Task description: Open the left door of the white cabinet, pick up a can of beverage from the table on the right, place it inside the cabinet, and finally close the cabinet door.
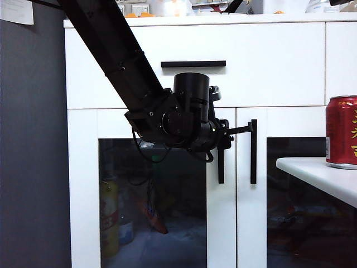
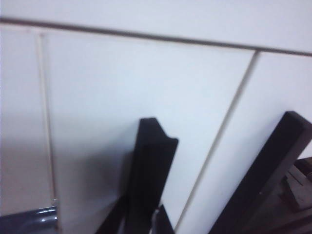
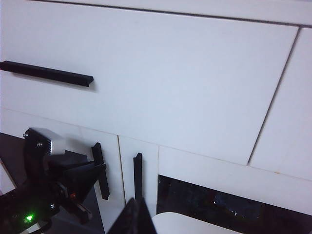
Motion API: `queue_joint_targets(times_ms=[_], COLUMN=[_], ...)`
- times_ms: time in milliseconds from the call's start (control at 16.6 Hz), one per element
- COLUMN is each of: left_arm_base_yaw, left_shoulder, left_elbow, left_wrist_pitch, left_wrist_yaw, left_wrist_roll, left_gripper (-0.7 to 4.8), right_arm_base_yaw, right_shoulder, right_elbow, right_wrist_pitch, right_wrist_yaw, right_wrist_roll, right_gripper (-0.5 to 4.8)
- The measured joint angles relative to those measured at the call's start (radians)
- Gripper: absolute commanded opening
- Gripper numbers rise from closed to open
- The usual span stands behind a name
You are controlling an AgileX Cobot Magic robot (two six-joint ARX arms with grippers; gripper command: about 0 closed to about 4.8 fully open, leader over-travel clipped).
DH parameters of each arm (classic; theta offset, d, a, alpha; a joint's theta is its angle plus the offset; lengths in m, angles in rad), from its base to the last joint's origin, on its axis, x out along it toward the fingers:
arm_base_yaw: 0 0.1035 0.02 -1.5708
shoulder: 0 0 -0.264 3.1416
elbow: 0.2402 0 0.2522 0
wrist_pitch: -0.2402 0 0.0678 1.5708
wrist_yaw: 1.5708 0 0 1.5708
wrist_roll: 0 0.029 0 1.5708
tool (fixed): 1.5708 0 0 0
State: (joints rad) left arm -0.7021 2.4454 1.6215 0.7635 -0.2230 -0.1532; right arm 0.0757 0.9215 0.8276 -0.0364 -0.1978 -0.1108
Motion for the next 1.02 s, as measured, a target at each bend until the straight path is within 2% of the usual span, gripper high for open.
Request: queue_joint_targets(times_ms=[241, 301, 361, 481, 842, 1023], left_arm_base_yaw=[0.000, -0.005, -0.024, -0.042, -0.040, -0.049], left_shoulder=[0.000, 0.001, 0.005, 0.007, 0.006, 0.007], left_elbow=[0.000, 0.000, 0.008, 0.010, 0.012, 0.015], left_wrist_pitch=[0.001, 0.004, 0.002, 0.000, -0.011, -0.017], left_wrist_yaw=[-0.005, -0.040, -0.137, -0.243, -0.261, -0.320], left_wrist_roll=[0.000, -0.001, -0.002, -0.004, -0.005, -0.006], left_gripper=[-0.06, -0.06, -0.06, -0.06, -0.06, -0.06], right_arm_base_yaw=[0.000, 0.000, 0.000, 0.000, 0.000, 0.000], right_shoulder=[0.000, 0.000, 0.000, 0.000, 0.000, 0.000], right_elbow=[0.000, 0.000, 0.000, 0.000, 0.000, 0.000], right_wrist_pitch=[0.000, 0.000, 0.000, -0.001, -0.001, -0.001], right_wrist_yaw=[-0.002, -0.004, -0.005, -0.005, -0.005, -0.005], right_wrist_roll=[0.002, 0.003, 0.004, 0.005, 0.005, 0.005], right_gripper=[-0.05, -0.05, -0.05, -0.05, -0.05, -0.05])
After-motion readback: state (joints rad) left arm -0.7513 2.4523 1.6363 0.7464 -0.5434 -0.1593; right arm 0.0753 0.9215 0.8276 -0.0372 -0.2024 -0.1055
